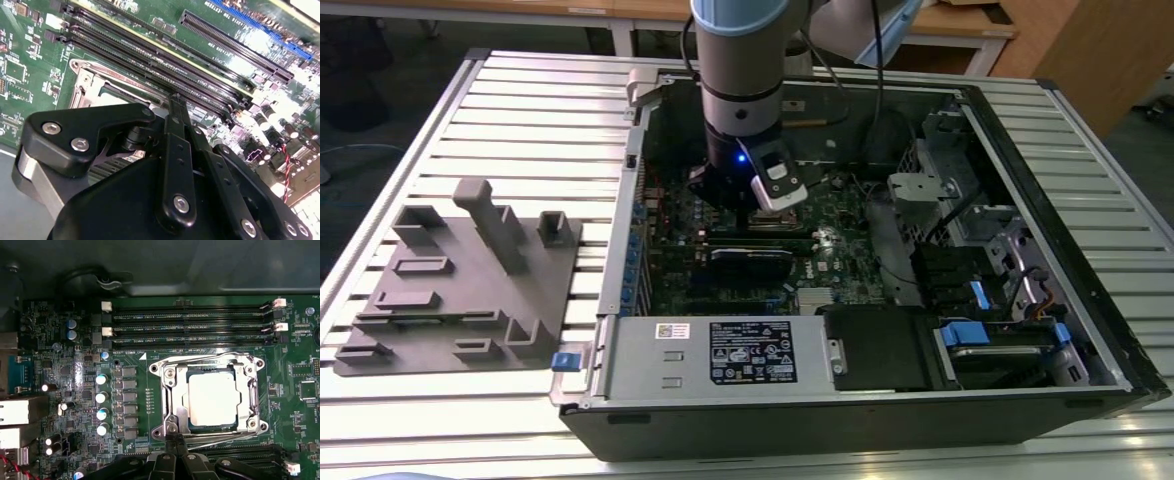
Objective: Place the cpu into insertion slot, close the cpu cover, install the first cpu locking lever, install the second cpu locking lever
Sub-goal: 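Install the second cpu locking lever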
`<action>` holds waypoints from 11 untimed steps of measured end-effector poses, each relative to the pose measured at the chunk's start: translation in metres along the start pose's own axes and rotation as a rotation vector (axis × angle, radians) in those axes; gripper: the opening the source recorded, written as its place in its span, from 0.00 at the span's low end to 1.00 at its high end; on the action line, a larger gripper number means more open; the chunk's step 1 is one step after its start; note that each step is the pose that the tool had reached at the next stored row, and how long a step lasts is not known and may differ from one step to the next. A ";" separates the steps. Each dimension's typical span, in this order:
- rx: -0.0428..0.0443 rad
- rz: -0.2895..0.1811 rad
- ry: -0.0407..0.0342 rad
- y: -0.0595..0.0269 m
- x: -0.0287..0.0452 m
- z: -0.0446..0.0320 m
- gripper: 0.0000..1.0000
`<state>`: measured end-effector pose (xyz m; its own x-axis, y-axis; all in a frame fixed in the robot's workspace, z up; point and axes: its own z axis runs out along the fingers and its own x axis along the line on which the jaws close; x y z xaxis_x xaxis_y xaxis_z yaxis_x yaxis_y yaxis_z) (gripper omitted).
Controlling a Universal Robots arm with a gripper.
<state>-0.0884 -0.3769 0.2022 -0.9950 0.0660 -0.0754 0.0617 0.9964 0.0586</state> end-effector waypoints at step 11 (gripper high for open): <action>-0.0065 0.000 0.0006 -0.0010 0.0005 0.0040 0.11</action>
<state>-0.0886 -0.3777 0.1982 -0.9950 0.0663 -0.0747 0.0615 0.9960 0.0651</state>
